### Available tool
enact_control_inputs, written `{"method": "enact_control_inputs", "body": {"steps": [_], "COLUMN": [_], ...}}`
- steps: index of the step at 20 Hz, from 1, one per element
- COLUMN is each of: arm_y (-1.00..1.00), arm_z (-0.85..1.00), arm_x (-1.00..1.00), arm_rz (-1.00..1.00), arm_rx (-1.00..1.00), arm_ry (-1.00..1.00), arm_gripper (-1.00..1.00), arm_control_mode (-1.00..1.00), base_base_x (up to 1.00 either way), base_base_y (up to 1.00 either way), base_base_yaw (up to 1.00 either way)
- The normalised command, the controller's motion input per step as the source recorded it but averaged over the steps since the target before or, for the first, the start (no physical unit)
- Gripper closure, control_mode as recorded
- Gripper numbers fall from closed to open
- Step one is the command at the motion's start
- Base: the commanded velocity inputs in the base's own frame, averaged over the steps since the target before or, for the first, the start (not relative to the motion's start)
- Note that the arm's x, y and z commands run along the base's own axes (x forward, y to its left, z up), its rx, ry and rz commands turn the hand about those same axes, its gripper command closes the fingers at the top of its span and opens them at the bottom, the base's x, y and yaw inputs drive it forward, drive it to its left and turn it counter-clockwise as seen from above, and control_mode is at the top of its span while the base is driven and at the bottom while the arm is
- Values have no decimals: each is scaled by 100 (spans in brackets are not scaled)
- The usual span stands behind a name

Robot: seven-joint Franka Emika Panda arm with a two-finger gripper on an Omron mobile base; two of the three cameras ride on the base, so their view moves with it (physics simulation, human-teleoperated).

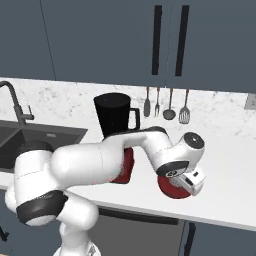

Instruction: Close the lid blender by securely placing the lid on top.

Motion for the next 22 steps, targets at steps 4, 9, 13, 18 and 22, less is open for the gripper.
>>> {"method": "enact_control_inputs", "body": {"steps": [4, 9, 13, 18, 22], "arm_y": [41, 36, 29, 17, 11], "arm_z": [84, 92, 97, 100, 100], "arm_x": [-28, -25, -30, -20, -20], "arm_rz": [0, 0, 0, 0, 0], "arm_rx": [-5, -7, -5, -7, -7], "arm_ry": [-17, -19, -15, -13, -9], "arm_gripper": [100, 100, 100, 100, 100], "arm_control_mode": [-100, -100, -100, -100, -100], "base_base_x": [0, 0, 0, 0, 0], "base_base_y": [0, 0, 0, 0, 0], "base_base_yaw": [0, 0, 0, 0, 0]}}
